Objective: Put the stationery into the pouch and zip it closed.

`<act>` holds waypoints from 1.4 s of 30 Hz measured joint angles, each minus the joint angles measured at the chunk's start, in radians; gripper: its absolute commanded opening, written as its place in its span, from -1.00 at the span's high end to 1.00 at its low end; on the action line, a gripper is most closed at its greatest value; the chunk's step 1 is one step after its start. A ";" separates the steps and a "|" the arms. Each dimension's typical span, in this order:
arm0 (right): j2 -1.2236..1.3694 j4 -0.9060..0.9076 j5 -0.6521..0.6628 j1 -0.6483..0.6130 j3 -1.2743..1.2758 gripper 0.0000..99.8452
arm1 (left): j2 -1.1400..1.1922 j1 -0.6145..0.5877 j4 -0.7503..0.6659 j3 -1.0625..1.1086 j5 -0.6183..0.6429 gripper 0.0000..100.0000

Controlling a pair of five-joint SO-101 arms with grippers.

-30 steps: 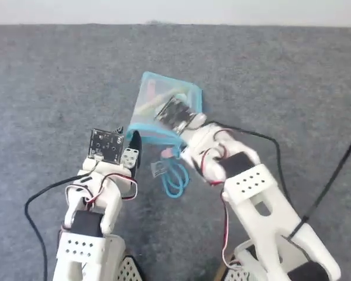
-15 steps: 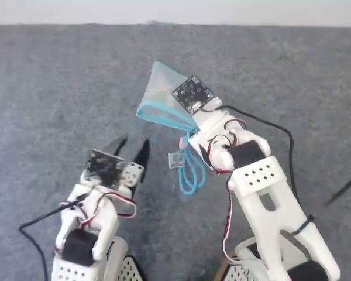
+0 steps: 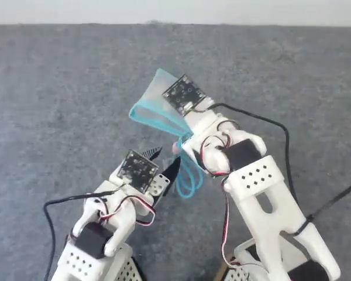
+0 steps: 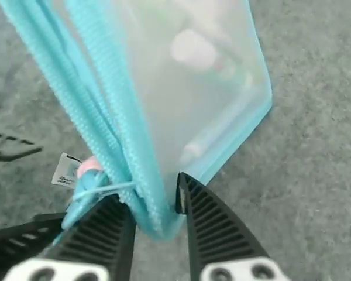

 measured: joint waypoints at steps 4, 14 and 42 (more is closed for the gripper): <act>-0.011 0.035 0.000 -0.032 0.000 0.99 | 0.000 0.011 -0.018 0.009 0.000 0.70; -0.100 0.077 -0.018 -0.068 0.009 0.99 | 0.002 0.011 -0.055 0.048 0.000 0.70; -0.196 -0.071 0.063 0.021 0.258 0.99 | 0.003 -0.147 -0.107 0.084 0.000 0.98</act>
